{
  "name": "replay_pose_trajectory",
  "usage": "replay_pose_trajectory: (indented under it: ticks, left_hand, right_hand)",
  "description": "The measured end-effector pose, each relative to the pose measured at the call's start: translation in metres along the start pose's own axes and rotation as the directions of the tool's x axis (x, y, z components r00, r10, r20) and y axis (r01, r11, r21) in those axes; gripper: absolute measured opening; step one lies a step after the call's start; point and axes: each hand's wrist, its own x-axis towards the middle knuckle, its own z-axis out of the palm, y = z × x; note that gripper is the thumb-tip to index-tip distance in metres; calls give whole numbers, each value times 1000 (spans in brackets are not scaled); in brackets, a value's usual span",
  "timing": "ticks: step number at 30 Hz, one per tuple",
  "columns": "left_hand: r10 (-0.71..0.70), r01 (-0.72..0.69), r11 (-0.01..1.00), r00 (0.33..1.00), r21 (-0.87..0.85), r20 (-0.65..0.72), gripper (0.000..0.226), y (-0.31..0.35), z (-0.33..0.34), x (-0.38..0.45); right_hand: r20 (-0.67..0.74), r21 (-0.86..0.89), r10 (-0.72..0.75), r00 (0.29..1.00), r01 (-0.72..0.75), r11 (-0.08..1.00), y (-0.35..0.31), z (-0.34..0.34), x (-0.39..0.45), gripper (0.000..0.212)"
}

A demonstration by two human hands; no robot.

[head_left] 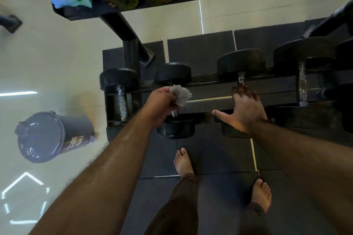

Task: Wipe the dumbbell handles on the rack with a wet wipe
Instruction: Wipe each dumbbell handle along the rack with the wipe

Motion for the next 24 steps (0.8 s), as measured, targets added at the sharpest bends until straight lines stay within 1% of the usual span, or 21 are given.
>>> replay_pose_trajectory:
  ticks: [2, 4, 5, 7, 10, 13, 15, 17, 18, 20, 21, 23, 24]
  left_hand:
    - [-35, 42, 982, 999, -183, 40, 38, -12, 25, 1]
    - [-86, 93, 931, 996, -353, 33, 48, -22, 50, 0]
    - [-89, 93, 907, 996, -411, 30, 50, -25, 64, -1]
    - [-53, 59, 893, 998, -446, 25, 43, -26, 97, -7]
    - [34, -43, 941, 999, -336, -33, 32, -27, 146, -14]
    - [98, -128, 974, 982, -187, -159, 19, -35, 180, -10]
    - [132, -156, 984, 959, -82, -249, 14, -40, 199, -5]
    - [186, -187, 982, 923, 30, -338, 11, -46, 214, 5]
    - [220, -196, 975, 896, 100, -386, 9, -49, 220, 9]
    - [303, -210, 948, 828, 241, -471, 5, -56, 231, 17]
    - [343, -207, 929, 795, 308, -499, 8, -60, 235, 21]
    - [419, -178, 878, 736, 444, -532, 14, -66, 246, 28]
    - [450, -146, 847, 709, 510, -544, 10, -68, 251, 30]
  right_hand:
    - [-1, 16, -41, 999, 41, 999, 11, -8, -1, 116]
    - [-67, -15, -73, 995, 72, 997, 31, -14, -3, 106]
    - [-108, -43, -84, 991, 80, 996, 45, -15, -5, 104]
    - [-156, -94, -79, 985, 65, 993, 81, -19, -9, 104]
    - [-175, -149, -21, 984, -5, 989, 140, -21, -13, 98]
    - [-156, -133, 50, 986, -71, 988, 183, -15, -16, 95]
    - [-134, -140, 43, 990, -62, 988, 200, -6, -19, 91]
    - [-154, -146, -14, 988, -8, 989, 209, 0, -18, 91]
    - [-168, -140, -41, 985, 17, 990, 213, 1, -15, 95]
    - [-206, -104, -53, 977, 32, 994, 220, -2, -9, 111]
    - [-225, -72, -34, 974, 18, 997, 224, -2, -5, 120]
    - [-224, 48, 53, 973, -43, 998, 230, -2, 1, 134]
    - [-209, 109, 91, 974, -69, 992, 232, -1, 4, 139]
